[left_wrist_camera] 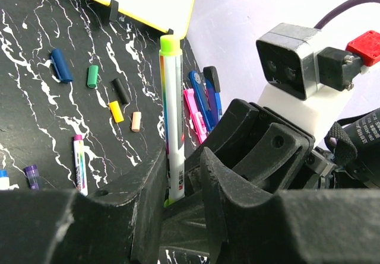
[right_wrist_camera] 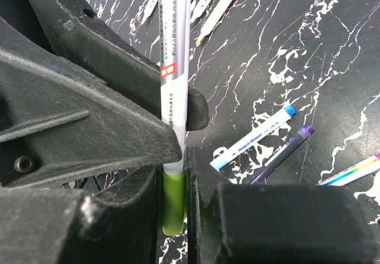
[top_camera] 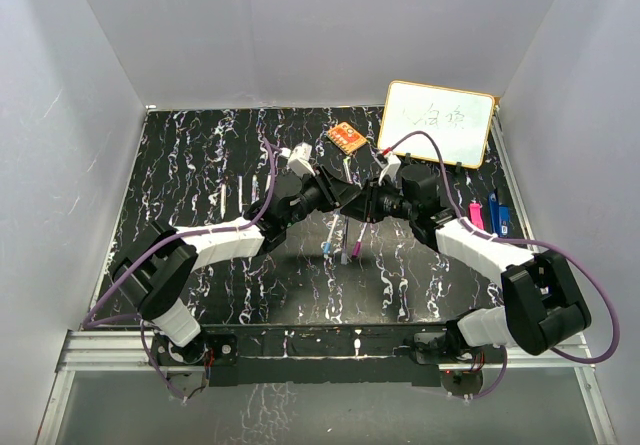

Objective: Open the pen caps

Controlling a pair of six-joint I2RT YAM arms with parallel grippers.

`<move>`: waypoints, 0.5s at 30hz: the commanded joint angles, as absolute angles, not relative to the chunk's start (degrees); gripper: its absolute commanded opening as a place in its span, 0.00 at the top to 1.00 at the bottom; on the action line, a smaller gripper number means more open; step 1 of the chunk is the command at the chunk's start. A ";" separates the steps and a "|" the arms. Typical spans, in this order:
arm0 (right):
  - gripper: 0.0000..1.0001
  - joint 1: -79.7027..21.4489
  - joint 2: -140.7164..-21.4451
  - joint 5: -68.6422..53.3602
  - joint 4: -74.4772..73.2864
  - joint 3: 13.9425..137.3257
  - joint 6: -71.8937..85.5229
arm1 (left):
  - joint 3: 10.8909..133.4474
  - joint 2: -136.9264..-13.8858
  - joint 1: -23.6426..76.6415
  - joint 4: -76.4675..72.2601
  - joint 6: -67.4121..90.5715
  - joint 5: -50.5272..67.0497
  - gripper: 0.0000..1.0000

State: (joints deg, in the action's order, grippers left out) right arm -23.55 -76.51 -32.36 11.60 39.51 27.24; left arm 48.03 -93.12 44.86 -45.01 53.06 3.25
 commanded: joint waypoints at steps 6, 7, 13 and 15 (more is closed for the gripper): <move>1.00 -25.04 -75.02 -33.05 12.51 39.73 25.93 | 51.01 -92.40 44.63 -46.65 51.33 3.25 0.82; 1.00 -25.05 -74.93 -33.05 12.41 39.77 25.91 | 51.21 -92.51 44.60 -46.52 51.33 3.32 0.86; 1.00 -25.31 -74.58 -33.35 11.53 40.16 25.37 | 50.46 -91.79 44.22 -47.40 51.24 2.79 1.00; 1.00 -25.40 -74.46 -33.15 11.38 40.05 25.24 | 50.08 -91.30 44.02 -46.94 51.32 1.73 1.00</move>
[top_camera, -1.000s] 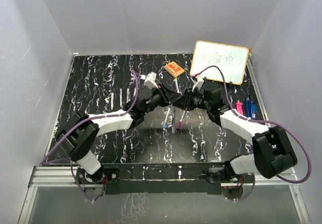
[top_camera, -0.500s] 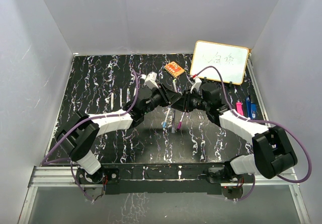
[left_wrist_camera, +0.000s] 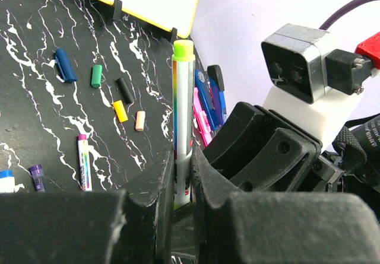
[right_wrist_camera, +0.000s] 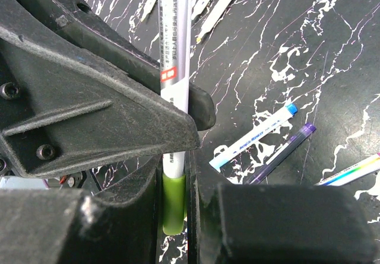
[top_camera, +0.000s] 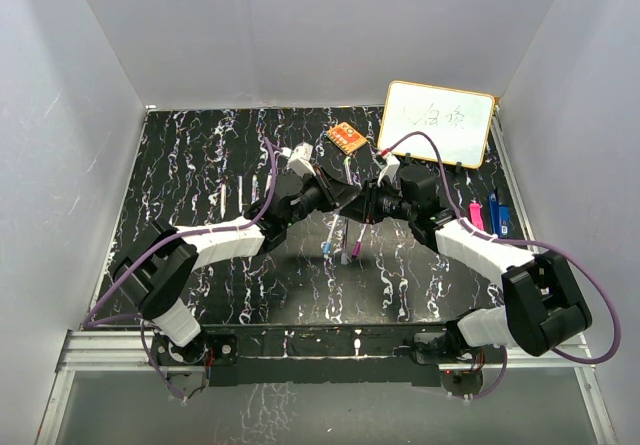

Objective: Open the pen caps

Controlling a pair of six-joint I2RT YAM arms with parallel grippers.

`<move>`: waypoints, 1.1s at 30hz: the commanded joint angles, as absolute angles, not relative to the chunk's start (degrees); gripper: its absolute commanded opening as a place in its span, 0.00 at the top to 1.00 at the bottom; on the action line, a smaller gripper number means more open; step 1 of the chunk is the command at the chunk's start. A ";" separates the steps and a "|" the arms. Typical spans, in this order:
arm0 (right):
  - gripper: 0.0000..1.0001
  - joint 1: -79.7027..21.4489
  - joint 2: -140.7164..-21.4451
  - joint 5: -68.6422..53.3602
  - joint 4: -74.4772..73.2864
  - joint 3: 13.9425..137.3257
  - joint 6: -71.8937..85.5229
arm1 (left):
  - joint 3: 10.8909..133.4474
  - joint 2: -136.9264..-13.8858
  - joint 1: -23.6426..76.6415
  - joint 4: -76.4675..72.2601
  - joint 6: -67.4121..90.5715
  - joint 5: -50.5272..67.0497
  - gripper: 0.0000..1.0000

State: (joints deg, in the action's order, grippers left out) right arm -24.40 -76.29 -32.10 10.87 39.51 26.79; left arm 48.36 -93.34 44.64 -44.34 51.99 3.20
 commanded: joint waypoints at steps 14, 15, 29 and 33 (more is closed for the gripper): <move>1.00 -27.06 -76.02 -34.11 2.70 42.06 21.21 | 44.53 -77.92 28.44 -33.80 49.83 -10.17 1.00; 1.00 -27.38 -76.26 -34.37 2.42 42.09 21.01 | 44.94 -76.93 27.66 -33.22 48.93 -10.69 1.00; 1.00 -25.23 -77.70 -5.75 -9.50 51.18 20.22 | 69.37 -90.73 25.79 4.51 29.90 2.47 1.00; 1.00 -23.30 -78.76 -1.95 -12.36 55.34 19.64 | 74.19 -97.14 26.27 12.00 25.29 1.67 1.00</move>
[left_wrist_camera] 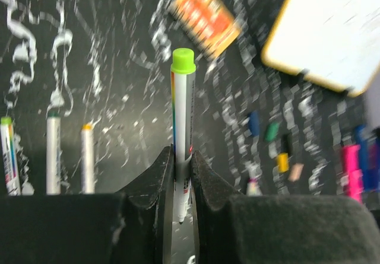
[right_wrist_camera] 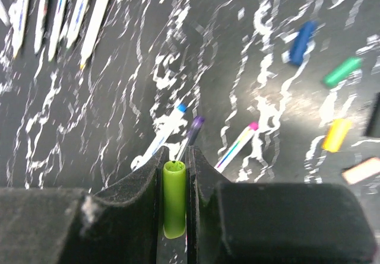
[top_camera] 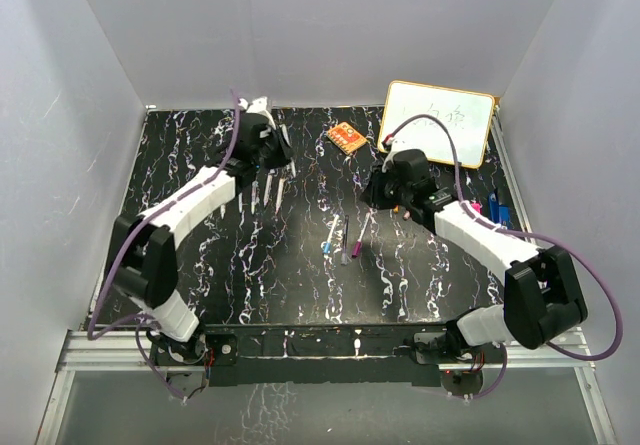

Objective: Open the pen caps

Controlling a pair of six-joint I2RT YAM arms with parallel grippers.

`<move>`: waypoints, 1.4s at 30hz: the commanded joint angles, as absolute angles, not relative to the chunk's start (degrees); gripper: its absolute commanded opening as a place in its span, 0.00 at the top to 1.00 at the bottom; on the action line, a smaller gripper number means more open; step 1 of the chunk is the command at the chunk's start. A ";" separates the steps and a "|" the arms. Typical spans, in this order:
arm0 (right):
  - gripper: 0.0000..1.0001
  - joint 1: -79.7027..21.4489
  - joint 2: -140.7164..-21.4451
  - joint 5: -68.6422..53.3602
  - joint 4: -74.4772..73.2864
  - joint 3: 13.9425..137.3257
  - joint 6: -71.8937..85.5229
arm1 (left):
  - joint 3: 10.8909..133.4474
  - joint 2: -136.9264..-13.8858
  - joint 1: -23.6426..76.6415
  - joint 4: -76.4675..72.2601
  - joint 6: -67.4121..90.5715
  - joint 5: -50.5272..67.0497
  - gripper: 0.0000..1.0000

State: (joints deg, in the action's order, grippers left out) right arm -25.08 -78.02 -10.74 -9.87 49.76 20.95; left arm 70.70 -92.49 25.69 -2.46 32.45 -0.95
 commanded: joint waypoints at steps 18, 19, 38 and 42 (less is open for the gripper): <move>1.00 -18.41 -82.27 1.76 -16.78 58.12 16.54 | 87.70 -115.18 26.72 23.58 17.81 -0.81 1.00; 1.00 -18.11 -82.52 1.74 -16.74 57.91 16.34 | 87.76 -115.60 26.72 23.56 17.93 -0.79 1.00; 1.00 -16.68 -93.81 4.87 -18.47 59.43 15.56 | 89.20 -120.50 26.71 24.55 19.03 -1.80 1.00; 1.00 -16.70 -95.04 3.96 -18.07 59.43 15.77 | 89.20 -121.05 26.72 25.06 18.98 -2.50 0.98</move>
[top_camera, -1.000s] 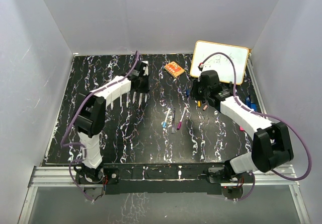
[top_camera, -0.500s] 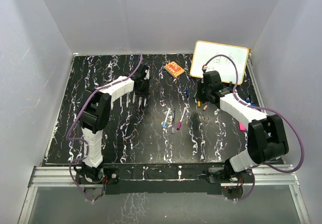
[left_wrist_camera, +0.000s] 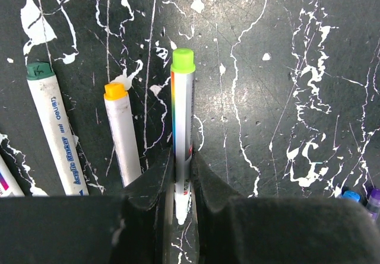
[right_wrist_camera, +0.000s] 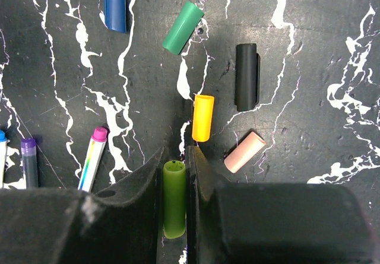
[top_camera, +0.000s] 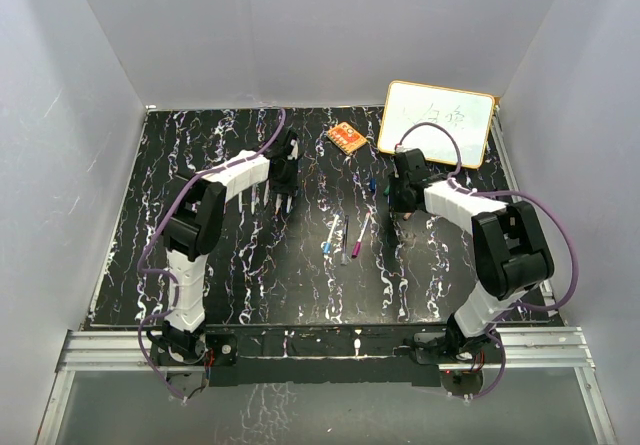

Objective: Open the pen caps

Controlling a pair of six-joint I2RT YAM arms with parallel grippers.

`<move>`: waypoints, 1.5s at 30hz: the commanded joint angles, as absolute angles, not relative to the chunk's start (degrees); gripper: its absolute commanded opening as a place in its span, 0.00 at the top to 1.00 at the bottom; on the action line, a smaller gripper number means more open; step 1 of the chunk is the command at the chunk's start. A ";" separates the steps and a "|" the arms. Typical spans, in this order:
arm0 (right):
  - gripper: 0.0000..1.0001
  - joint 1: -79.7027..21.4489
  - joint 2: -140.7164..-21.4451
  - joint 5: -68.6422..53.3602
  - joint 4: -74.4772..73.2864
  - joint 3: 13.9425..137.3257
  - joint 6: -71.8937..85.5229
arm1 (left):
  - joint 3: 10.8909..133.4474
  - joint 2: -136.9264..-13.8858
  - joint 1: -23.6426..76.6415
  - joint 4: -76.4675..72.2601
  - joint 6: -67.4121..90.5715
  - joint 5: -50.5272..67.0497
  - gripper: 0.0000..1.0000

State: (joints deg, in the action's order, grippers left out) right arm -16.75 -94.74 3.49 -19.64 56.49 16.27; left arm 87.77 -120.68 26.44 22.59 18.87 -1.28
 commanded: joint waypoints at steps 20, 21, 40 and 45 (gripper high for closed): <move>0.92 -17.82 -99.40 3.32 -19.35 61.83 15.64 | 91.65 -116.41 26.72 28.12 19.51 -6.53 0.72; 0.91 -17.80 -99.40 3.35 -19.41 61.87 15.52 | 91.59 -114.99 26.67 27.91 19.59 -6.85 0.72; 0.71 -18.28 -100.30 3.71 -19.20 62.55 16.10 | 79.92 -98.88 40.92 19.85 20.20 -6.24 0.68; 0.65 -18.26 -94.75 2.82 -16.48 61.44 15.79 | 75.94 -99.90 43.82 17.37 21.27 -6.43 0.68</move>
